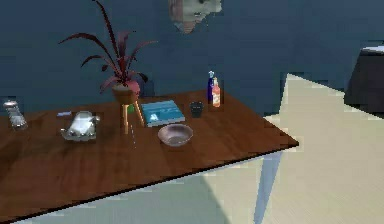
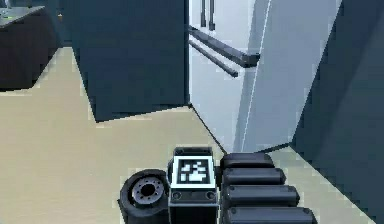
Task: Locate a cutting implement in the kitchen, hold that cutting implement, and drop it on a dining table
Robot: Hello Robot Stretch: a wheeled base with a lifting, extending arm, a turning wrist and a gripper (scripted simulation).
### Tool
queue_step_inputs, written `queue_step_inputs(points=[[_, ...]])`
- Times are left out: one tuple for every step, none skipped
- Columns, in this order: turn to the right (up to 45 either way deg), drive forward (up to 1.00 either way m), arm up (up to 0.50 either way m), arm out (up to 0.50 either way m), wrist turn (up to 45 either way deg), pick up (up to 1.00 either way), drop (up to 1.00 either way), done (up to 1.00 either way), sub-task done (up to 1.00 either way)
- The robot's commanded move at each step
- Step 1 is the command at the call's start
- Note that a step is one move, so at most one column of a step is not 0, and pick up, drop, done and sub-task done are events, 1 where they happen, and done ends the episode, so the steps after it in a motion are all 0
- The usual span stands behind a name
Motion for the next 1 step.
queue_step_inputs(points=[[-12.0,0.0,0.0,0.0,0.0,0.0,0.0,0.0,0.0]])
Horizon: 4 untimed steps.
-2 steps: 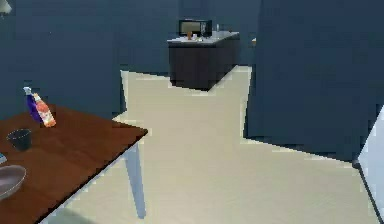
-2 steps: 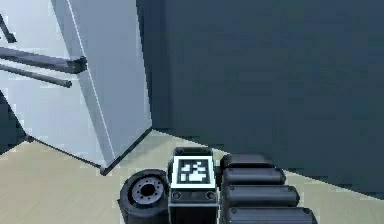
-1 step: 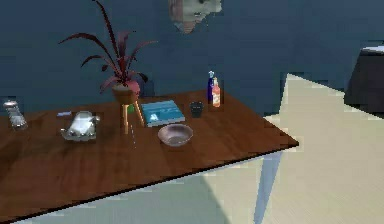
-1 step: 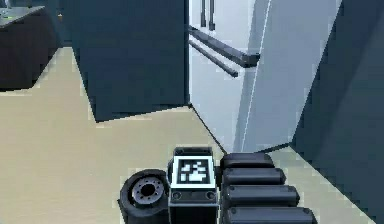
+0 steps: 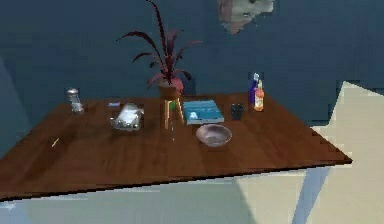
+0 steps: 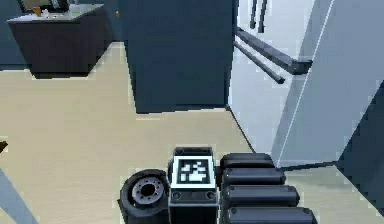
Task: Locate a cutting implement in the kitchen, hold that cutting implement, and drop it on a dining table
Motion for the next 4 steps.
queue_step_inputs(points=[[0.0,0.35,0.0,0.0,0.0,0.0,0.0,0.0,0.0],[-6.0,0.0,0.0,0.0,0.0,0.0,0.0,0.0,0.0],[6.0,0.0,0.0,0.0,0.0,0.0,0.0,0.0,0.0],[-6.0,0.0,0.0,0.0,0.0,0.0,0.0,0.0,0.0]])
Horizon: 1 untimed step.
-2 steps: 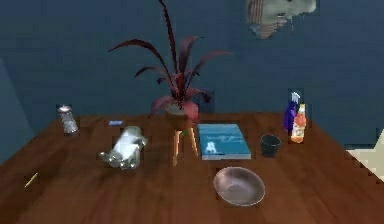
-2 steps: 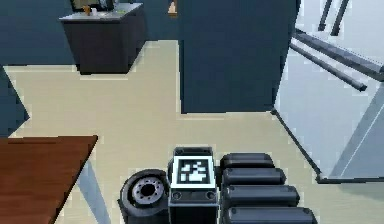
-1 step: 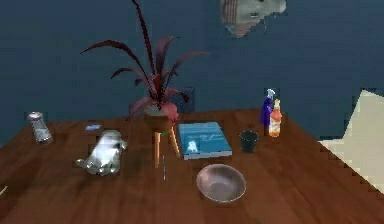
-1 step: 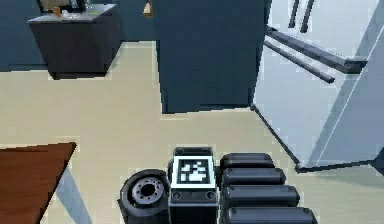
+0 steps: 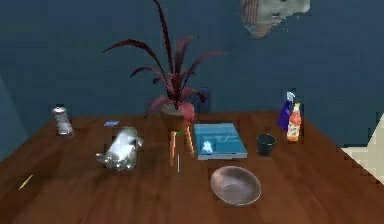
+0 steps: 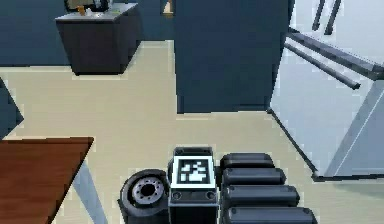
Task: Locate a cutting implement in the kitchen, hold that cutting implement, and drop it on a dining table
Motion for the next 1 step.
queue_step_inputs(points=[[-3.0,0.0,0.0,0.0,0.0,0.0,0.0,0.0,0.0]])
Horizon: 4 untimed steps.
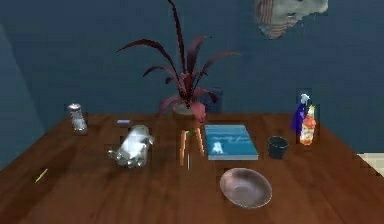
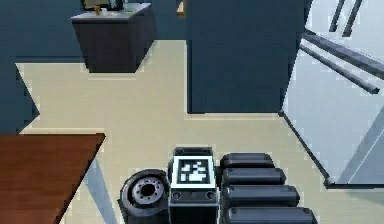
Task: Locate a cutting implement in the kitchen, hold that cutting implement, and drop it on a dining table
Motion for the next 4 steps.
queue_step_inputs(points=[[6.0,0.0,0.0,0.0,0.0,0.0,0.0,0.0,0.0],[-21.0,0.0,0.0,0.0,0.0,0.0,0.0,0.0,0.0],[0.0,0.15,0.0,0.0,0.0,0.0,0.0,0.0,0.0],[39.0,0.0,0.0,0.0,0.0,0.0,0.0,0.0,0.0]])
